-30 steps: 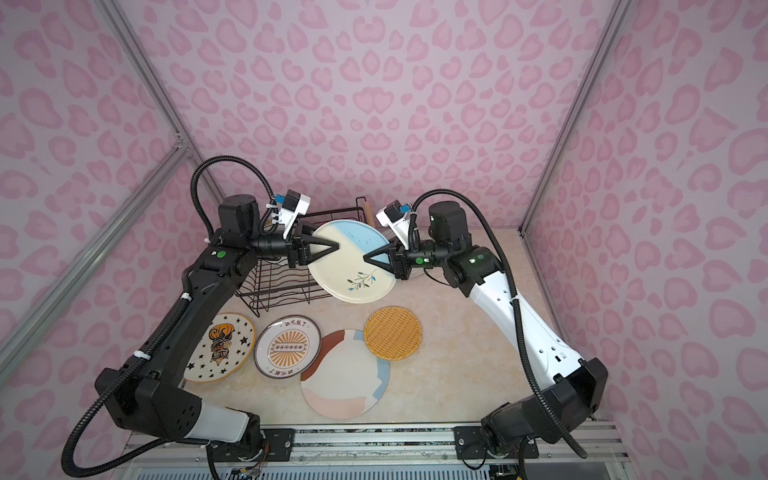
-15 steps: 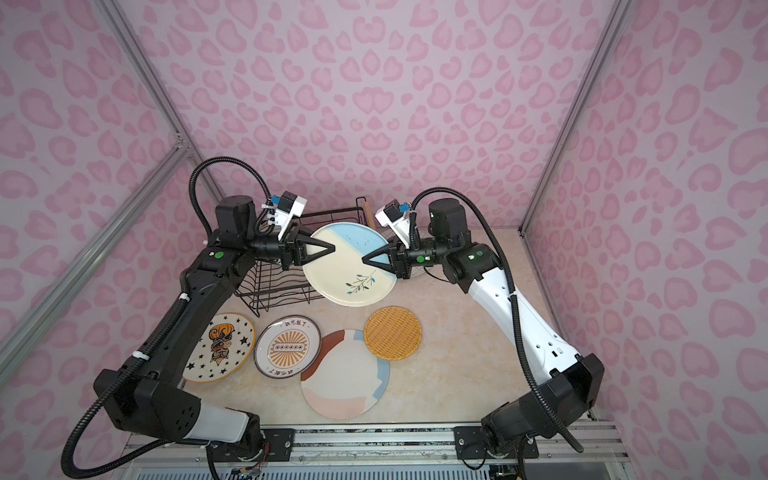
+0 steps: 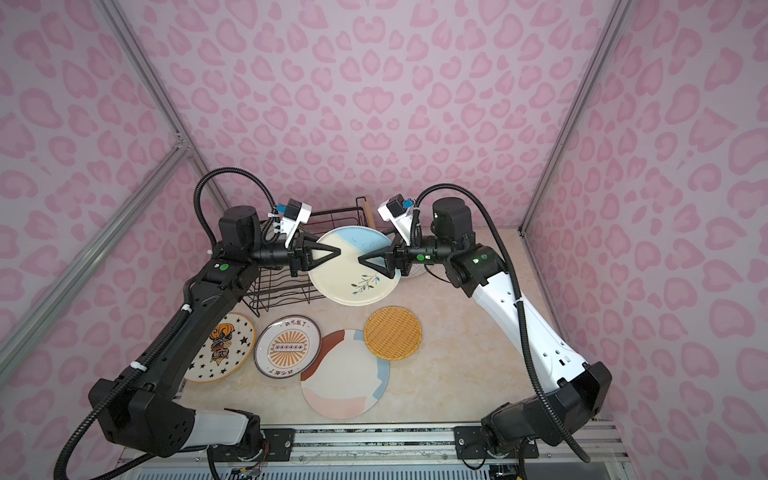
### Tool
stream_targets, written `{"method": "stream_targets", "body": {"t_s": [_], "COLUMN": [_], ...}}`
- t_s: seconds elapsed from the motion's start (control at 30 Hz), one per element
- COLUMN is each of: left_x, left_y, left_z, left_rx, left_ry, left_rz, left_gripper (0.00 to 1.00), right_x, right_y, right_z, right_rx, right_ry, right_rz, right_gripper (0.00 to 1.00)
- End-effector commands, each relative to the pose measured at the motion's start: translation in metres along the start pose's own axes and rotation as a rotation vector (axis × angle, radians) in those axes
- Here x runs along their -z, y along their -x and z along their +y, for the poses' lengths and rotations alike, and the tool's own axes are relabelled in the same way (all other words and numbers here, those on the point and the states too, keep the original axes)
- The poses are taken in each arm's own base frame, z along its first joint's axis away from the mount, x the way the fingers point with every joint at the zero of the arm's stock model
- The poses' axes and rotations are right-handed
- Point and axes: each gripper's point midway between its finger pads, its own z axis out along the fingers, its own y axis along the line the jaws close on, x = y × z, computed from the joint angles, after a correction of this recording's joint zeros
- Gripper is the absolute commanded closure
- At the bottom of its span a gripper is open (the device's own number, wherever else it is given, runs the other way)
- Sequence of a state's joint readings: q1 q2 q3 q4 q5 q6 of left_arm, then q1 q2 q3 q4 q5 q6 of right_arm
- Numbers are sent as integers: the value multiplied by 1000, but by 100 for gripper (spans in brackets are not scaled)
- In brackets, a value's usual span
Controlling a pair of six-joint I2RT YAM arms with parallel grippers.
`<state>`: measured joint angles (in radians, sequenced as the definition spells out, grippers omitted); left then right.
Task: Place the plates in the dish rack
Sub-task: 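Carry the plate over the rack with the left gripper while the right gripper releases, then lower the cream-and-blue plate upright into the rack beside the teal-rimmed plate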
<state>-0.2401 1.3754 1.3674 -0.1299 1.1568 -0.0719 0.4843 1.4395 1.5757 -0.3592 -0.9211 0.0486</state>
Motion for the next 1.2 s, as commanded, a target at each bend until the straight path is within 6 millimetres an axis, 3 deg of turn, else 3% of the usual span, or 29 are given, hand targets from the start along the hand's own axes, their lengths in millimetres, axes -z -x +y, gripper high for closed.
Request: {"method": "stream_targets", "body": {"t_s": [0.0,0.1,0.23,0.33,0.57,0.73,0.97,1.17], "left_x": [7,16,36,53,86,112,128,143], "left_y": [21,17,29,40,38,32,16,-10], "left_z": [14,32,44,52,74,93,98,123], "left_rx": [-179,-197,-238,-307,-454,-467,-569,-591], "left_ry": [141,269,411,538,772,895,912,973], "left_rz": [-62,-60,-95,-104,-21,49,247,421], "left_gripper": [96,96,96,96,96,96,96,96], "right_x": [9,19,36,42,51,51,47,46], "right_y": [8,9,16,8,-12,-23,-33,-50], "right_z": [-16,-28,-28,-34,-40,-40,-41,-43], "right_rx": [16,5,0,-30,-54,-83,-125,-167], "right_ry": [-118,-219,-301,-349,-418,-409,-392,-394], "right_rz": [-21,-24,-97,-130,-123,-128,-133,-95], "right_gripper": [16,12,8,3,2,2,2,2]}}
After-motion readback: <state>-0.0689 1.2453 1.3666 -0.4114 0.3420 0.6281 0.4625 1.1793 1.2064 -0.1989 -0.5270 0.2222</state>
